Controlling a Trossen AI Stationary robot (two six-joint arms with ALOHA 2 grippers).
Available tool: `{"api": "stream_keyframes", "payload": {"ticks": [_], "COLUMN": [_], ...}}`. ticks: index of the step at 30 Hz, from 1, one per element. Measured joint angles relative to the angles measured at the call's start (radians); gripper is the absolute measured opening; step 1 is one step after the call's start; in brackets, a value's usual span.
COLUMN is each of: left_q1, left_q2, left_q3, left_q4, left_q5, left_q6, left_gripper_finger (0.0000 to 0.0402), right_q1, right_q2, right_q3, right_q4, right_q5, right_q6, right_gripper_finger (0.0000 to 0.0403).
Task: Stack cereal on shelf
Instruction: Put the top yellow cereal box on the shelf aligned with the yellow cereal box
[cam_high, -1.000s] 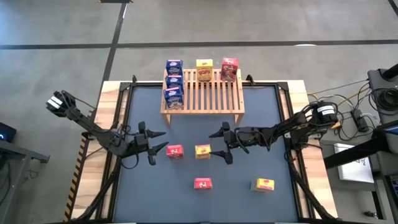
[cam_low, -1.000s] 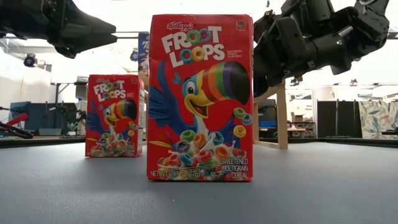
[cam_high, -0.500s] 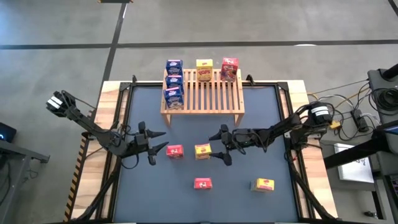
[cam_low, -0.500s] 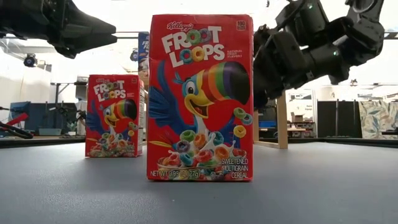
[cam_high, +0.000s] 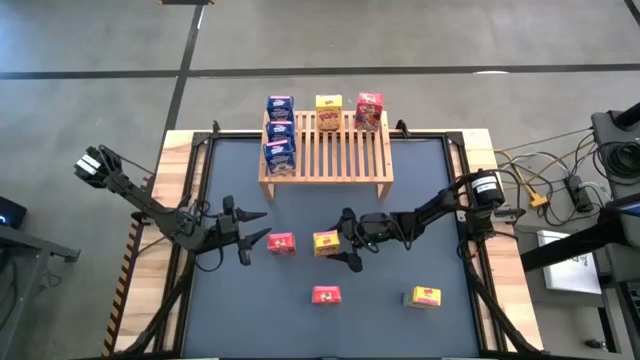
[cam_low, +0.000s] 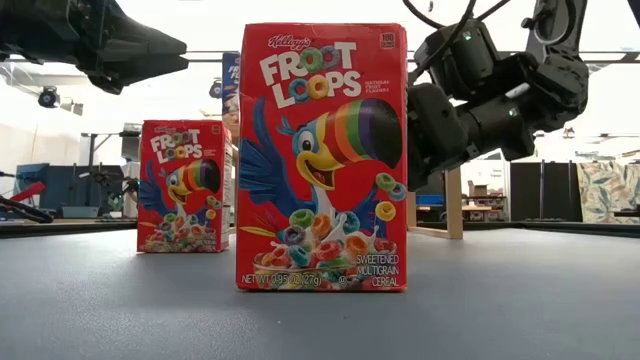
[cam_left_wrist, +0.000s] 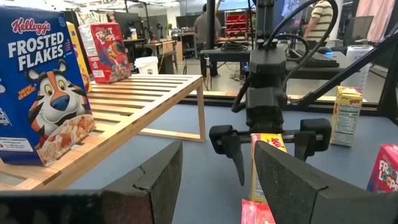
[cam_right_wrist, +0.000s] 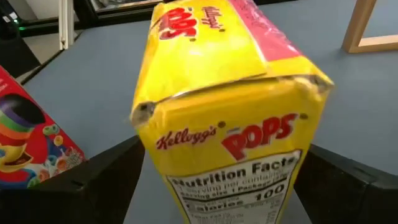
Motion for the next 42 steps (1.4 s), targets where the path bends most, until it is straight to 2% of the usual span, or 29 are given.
{"api": "stream_keyframes", "payload": {"ticks": [10, 17, 32, 42], "left_q1": [0.0, 0.0, 0.0, 0.0], "left_q2": [0.0, 0.0, 0.0, 0.0], "left_q3": [0.0, 0.0, -0.001, -0.001], "left_q4": [-0.006, -0.006, -0.006, -0.007], "left_q5": [0.0, 0.0, 0.0, 0.0], "left_q6": [0.0, 0.0, 0.0, 0.0], "left_gripper_finger": [0.0184, 0.0184, 0.0184, 0.0184], "right_q1": [0.0, -0.005, -0.006, -0.036], "right_q2": [-0.011, -0.025, -0.263, -0.371], "right_q3": [0.005, 0.004, 0.004, 0.004], "right_q4": [-0.008, -0.023, -0.253, -0.266], "right_q5": [0.0, 0.0, 0.007, 0.009], "right_q6": [-0.003, 0.009, -0.064, -0.148], "right_gripper_finger": [0.0267, 0.0224, 0.0187, 0.017]}}
